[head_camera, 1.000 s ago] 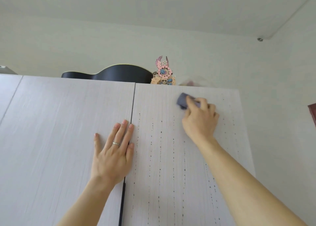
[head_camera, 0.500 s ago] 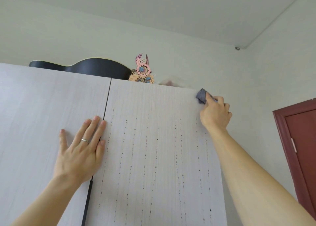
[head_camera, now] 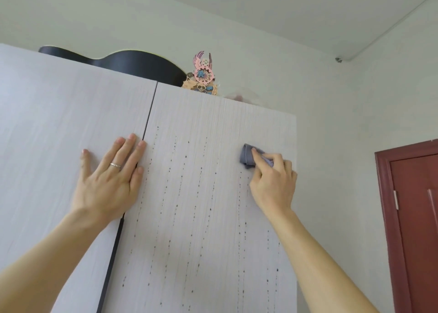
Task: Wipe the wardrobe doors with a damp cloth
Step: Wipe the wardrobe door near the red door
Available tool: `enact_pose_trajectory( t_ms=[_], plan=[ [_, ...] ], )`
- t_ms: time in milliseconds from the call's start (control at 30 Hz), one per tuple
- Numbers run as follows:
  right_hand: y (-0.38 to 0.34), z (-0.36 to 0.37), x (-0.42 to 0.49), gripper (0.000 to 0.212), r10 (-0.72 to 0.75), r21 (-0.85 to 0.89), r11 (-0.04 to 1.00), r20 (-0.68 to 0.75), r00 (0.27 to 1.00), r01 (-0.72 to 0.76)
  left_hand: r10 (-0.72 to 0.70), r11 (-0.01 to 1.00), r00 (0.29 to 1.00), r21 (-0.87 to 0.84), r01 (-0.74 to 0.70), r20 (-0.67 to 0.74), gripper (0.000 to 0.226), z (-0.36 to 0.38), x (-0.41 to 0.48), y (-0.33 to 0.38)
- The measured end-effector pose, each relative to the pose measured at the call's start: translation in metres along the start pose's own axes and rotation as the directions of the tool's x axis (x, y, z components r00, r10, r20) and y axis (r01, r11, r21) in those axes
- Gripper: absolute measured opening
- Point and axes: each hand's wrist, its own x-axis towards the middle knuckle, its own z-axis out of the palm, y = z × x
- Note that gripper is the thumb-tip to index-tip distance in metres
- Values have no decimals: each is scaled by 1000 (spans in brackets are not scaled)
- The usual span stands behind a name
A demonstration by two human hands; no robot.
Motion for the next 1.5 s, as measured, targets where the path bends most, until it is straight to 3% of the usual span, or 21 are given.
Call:
enact_pose_trajectory(
  t_ms=[167, 233, 333, 467, 533, 633, 767, 833, 1000, 1100, 1200, 1367, 1500],
  plan=[
    [10, 3, 76, 42, 268, 83, 959, 53, 962, -272, -92, 984, 995, -152, 98, 45, 57, -5, -18, 14],
    [0, 6, 75, 42, 286, 139, 948, 29, 958, -287, -92, 980, 994, -172, 100, 56, 58, -7, -34, 13],
    [-25, 14, 37, 43, 180, 216, 962, -32, 983, -169, -88, 980, 993, -175, 100, 77, 61, -2, -53, 9],
    [-65, 23, -34, 44, -168, 230, 957, -50, 984, 176, -99, 979, 993, -169, 109, 68, 61, 4, -61, 12],
    [-69, 24, -35, 43, -268, 218, 937, -50, 962, 273, -98, 980, 993, -170, 107, 62, 60, 6, -61, 11],
    [-68, 27, 4, 43, -196, 229, 953, -43, 980, 200, -96, 980, 995, -171, 100, 28, 60, 8, -63, 8],
    [-87, 30, 46, 42, 50, 261, 963, 71, 996, -67, -80, 980, 997, -185, 75, -18, 60, 14, -67, 6],
    [-92, 31, 40, 42, 35, 274, 961, 52, 998, -48, -75, 981, 996, -185, 65, -45, 60, 17, -69, 4],
    [-102, 33, -22, 41, -215, 272, 940, -2, 977, 207, -66, 983, 995, -174, 51, -81, 60, 23, -68, 1],
    [-104, 28, -12, 43, -274, 238, 935, 12, 962, 264, -68, 984, 993, -170, 50, -101, 61, 25, -69, 2],
    [-106, 29, 27, 41, -245, 181, 955, 24, 969, 236, -61, 983, 991, -177, 39, -121, 61, 27, -71, 1],
    [-135, 32, 61, 41, -67, 225, 974, 130, 989, 36, -52, 983, 981, -182, 17, -189, 62, 33, -69, -2],
    [-153, 36, 1, 44, -208, 279, 943, 65, 976, 182, -49, 983, 968, -185, 3, -246, 62, 38, -69, -3]
  ],
)
